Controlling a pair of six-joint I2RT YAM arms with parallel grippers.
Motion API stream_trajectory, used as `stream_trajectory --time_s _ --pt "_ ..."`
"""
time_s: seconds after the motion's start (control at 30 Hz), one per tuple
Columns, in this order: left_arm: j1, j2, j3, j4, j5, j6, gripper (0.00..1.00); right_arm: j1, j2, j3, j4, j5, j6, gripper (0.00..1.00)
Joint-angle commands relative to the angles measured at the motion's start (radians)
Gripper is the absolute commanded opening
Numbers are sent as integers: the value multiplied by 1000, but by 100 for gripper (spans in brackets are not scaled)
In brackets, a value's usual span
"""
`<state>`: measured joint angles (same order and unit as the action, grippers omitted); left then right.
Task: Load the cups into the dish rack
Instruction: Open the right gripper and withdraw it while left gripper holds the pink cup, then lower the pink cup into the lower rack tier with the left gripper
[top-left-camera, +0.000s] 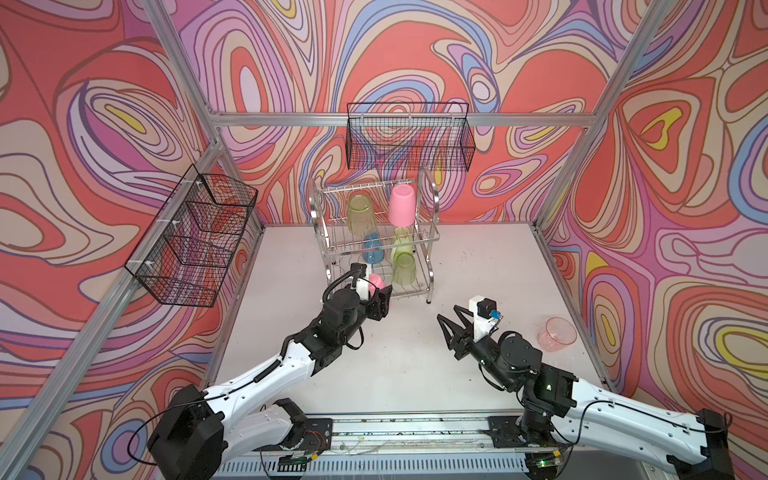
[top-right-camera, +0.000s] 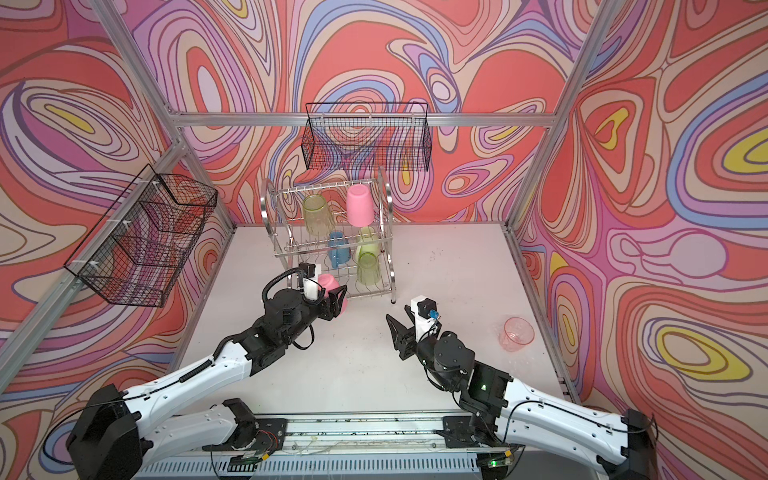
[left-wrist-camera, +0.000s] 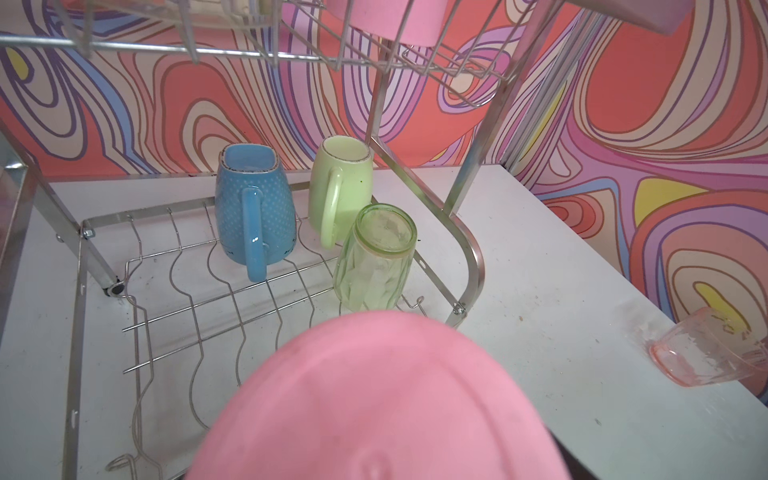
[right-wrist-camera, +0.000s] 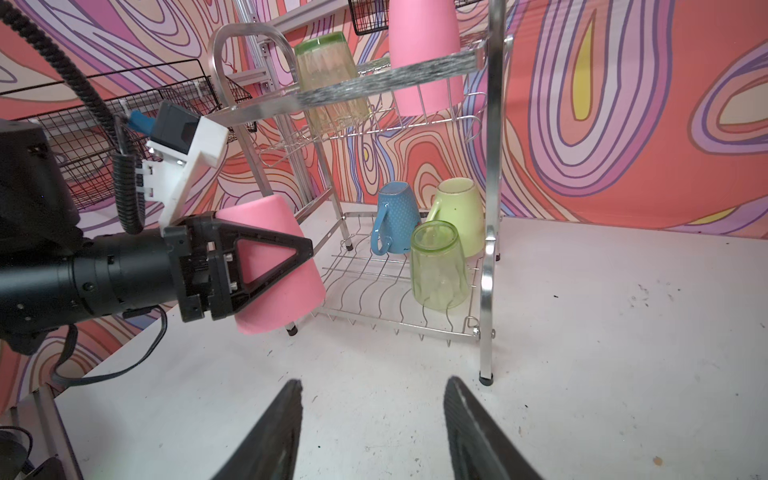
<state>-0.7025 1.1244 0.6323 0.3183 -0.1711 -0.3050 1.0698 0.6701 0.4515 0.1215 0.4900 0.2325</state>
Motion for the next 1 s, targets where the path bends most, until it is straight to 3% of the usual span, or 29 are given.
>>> stream_trajectory --time_s 0.0,0.97 --pt "-9 32 6 62 -36 67 62 -2 -8 -18 23 32 -22 56" --pt "-19 305 59 300 -175 173 62 -3 -36 -107 96 21 -46 57"
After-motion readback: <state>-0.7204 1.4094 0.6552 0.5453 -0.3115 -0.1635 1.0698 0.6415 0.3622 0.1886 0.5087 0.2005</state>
